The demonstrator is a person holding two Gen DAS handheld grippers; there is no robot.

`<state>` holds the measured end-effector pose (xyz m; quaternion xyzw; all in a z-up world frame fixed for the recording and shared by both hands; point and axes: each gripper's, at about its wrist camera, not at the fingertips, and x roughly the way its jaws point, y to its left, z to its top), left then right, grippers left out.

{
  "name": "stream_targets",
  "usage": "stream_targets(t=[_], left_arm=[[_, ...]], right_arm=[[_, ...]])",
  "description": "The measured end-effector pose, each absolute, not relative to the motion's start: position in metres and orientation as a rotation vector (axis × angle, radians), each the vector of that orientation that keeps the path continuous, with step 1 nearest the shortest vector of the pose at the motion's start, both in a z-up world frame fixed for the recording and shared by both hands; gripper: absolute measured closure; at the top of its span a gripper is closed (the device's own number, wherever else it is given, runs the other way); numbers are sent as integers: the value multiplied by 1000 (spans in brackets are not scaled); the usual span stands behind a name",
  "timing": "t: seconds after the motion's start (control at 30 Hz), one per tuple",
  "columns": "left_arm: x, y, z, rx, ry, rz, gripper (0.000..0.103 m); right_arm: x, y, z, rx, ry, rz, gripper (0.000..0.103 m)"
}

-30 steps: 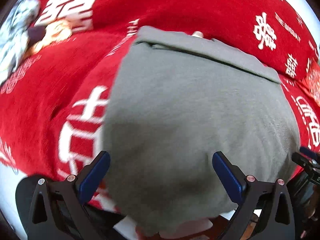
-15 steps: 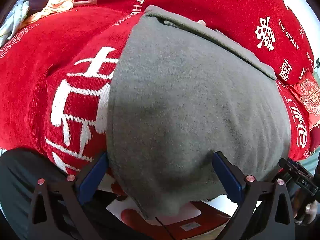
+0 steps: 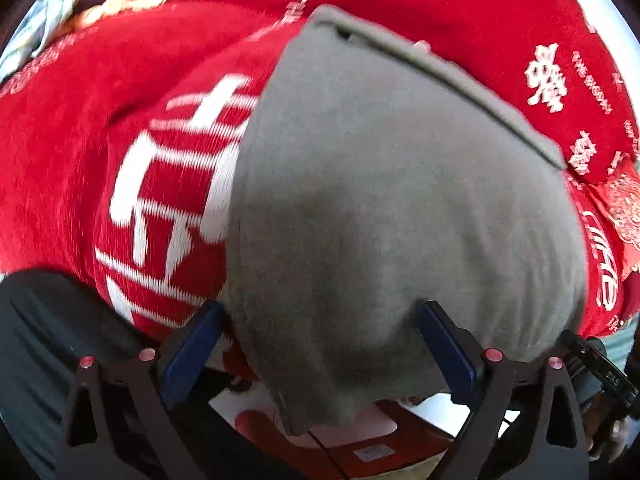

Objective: Fold small clothes
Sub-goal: 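Lift the hem with both tools and fold it toward the collar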

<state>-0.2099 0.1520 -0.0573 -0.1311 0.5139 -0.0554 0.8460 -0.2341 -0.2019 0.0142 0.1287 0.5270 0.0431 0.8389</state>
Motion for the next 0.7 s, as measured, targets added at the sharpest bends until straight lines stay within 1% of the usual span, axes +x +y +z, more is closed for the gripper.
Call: stream_targets(t=[0.1, 0.13, 0.17, 0.2, 0.23, 0.27, 0.3, 0.33, 0.37, 0.4, 0.43, 0.53, 0.7], left_arm=[[-210, 153, -55, -285, 1071, -119, 7], [-210, 154, -55, -286, 1072, -105, 12], [-211, 155, -55, -289, 1071, -102, 12], [-211, 155, -54, -287, 1066, -94, 18], [-212, 156, -53, -287, 1062, -92, 26], [-214, 156, -50, -282, 1050, -88, 31], [-215, 156, -48, -279, 1043, -88, 43], [-216, 156, -45, -274, 1035, -88, 56], [-218, 155, -43, -273, 1029, -97, 63], [-218, 155, -42, -272, 1026, -105, 74], [-219, 154, -40, -274, 1026, -117, 81], [-219, 154, -38, -278, 1028, -131, 88], [-216, 157, -33, -309, 1019, -137, 89]], right_arm=[[-234, -199, 15, 248, 1116, 92, 60], [-234, -197, 15, 241, 1116, 91, 60], [-234, -196, 15, 236, 1115, 91, 60], [-234, -195, 15, 234, 1114, 94, 61], [-234, -195, 15, 233, 1113, 90, 63], [-234, -196, 15, 234, 1111, 82, 75], [-233, -198, 15, 251, 1108, 86, 92], [-233, -200, 15, 278, 1106, 103, 92], [-233, -202, 15, 294, 1106, 114, 93], [-233, -203, 16, 304, 1106, 124, 93], [-233, -204, 16, 314, 1103, 136, 93], [-233, -206, 17, 339, 1094, 159, 93], [-238, -210, 26, 373, 1054, 208, 93]])
